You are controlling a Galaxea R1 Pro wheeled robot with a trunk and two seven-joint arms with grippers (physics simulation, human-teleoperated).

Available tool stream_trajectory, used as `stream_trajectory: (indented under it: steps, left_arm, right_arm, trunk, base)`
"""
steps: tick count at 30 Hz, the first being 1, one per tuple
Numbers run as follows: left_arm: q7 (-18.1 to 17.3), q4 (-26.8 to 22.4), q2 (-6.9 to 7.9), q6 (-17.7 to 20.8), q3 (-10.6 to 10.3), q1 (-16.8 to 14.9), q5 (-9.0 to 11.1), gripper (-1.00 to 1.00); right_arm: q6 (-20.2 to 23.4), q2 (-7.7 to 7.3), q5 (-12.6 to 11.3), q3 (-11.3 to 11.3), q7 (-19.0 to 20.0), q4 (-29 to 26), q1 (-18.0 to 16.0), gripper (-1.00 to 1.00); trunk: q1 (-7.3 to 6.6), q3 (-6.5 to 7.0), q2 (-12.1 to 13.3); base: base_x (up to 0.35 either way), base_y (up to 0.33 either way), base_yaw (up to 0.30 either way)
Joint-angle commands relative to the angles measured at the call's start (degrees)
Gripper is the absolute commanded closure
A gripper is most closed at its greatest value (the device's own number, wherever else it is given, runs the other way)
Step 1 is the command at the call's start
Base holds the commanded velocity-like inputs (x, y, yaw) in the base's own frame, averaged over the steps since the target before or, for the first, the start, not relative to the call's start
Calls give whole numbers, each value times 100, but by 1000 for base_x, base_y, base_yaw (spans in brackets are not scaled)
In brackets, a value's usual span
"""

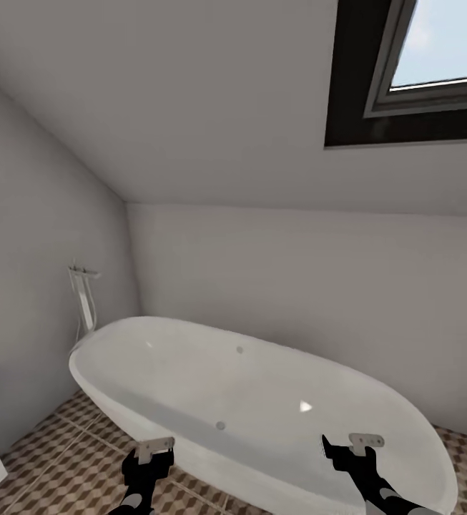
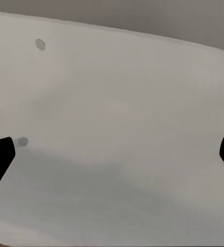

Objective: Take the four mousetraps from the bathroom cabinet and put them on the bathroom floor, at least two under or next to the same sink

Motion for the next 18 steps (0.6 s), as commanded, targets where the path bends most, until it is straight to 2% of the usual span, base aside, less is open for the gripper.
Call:
stream_trajectory:
  steps: [1, 18]
  left_arm:
    - [24, 4, 0, -19, -52, -5, 48, -100]
    - [24, 4, -1, -20, -49, -5, 48, -100]
  right_arm:
    - [-34, -4, 54, -52, 7, 24, -11, -100]
    - [-34, -2, 50, -52, 7, 24, -10, -100]
  trunk:
    - [2, -7, -9]
    - [2, 41, -9]
  base:
    - [0, 0, -292]
    - [0, 0, -292]
